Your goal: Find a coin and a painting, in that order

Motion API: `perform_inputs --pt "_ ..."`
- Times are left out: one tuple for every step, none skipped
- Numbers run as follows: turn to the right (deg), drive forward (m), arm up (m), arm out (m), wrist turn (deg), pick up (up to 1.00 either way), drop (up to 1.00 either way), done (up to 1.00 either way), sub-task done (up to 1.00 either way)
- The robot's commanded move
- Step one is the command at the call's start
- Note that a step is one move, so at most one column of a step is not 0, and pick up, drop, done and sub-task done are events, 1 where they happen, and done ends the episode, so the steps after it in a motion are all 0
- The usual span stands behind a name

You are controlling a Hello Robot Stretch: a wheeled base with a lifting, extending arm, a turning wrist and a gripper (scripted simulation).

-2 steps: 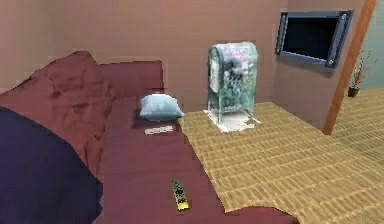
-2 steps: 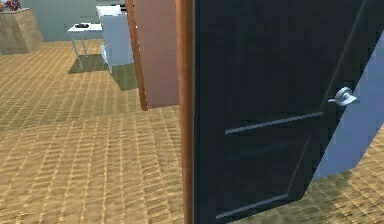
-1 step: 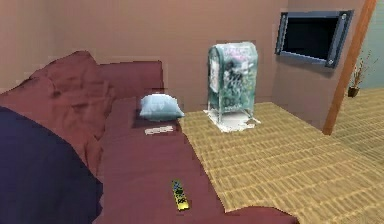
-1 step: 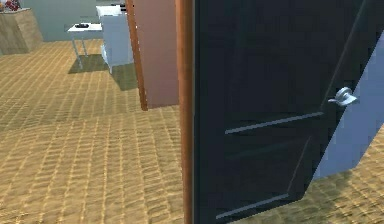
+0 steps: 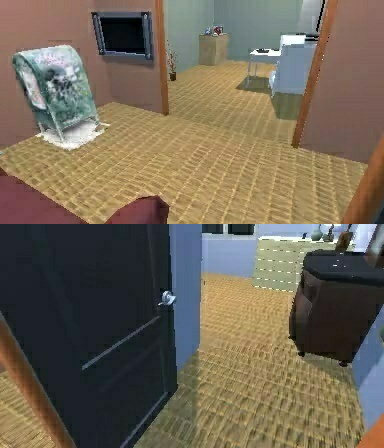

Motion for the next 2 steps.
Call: perform_inputs --pt "27.0 0.0 0.0 0.0 0.0 0.0 0.0 0.0 0.0" --pt "0.0 0.9 0.0 0.0 0.0 0.0 0.0 0.0 0.0"
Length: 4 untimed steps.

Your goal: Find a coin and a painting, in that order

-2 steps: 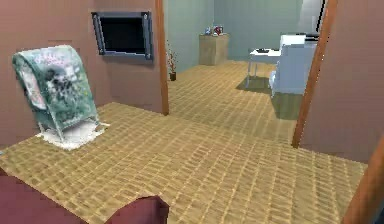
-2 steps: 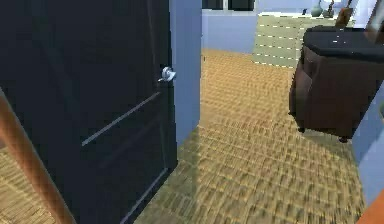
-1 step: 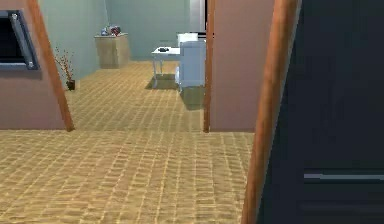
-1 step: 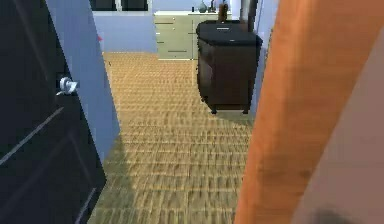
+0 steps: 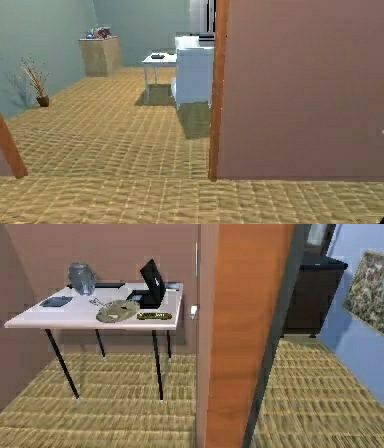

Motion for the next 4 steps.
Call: perform_inputs --pt "45.0 0.0 0.0 0.0 0.0 0.0 0.0 0.0 0.0" --pt "0.0 0.2 0.0 0.0 0.0 0.0 0.0 0.0 0.0" --pt "12.0 0.0 0.0 0.0 0.0 0.0 0.0 0.0 0.0" --pt "0.0 0.15 0.0 0.0 0.0 0.0 0.0 0.0 0.0"
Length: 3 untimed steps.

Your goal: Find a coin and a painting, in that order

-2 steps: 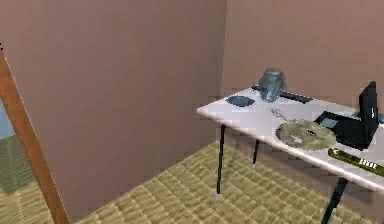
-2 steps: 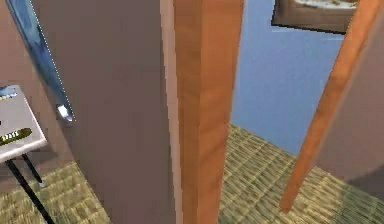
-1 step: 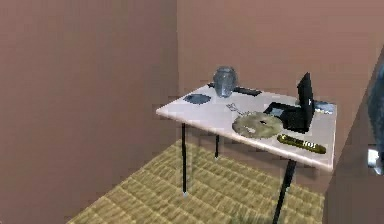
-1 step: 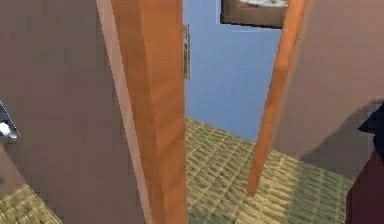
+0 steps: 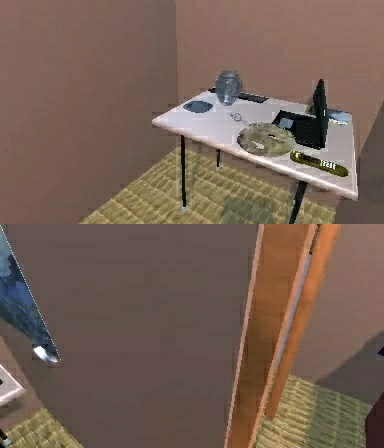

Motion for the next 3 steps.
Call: perform_inputs --pt "15.0 0.0 0.0 0.0 0.0 0.0 0.0 0.0 0.0" --pt "0.0 0.0 0.0 0.0 0.0 0.0 0.0 0.0 1.0" --pt "-45.0 0.0 0.0 0.0 0.0 0.0 0.0 0.0 0.0"
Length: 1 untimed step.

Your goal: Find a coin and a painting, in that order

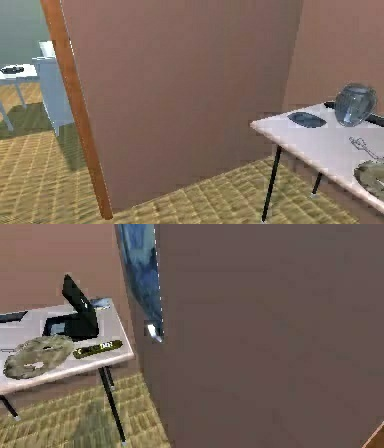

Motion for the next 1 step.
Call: perform_inputs --pt "-24.0 0.0 0.0 0.0 0.0 0.0 0.0 0.0 0.0"
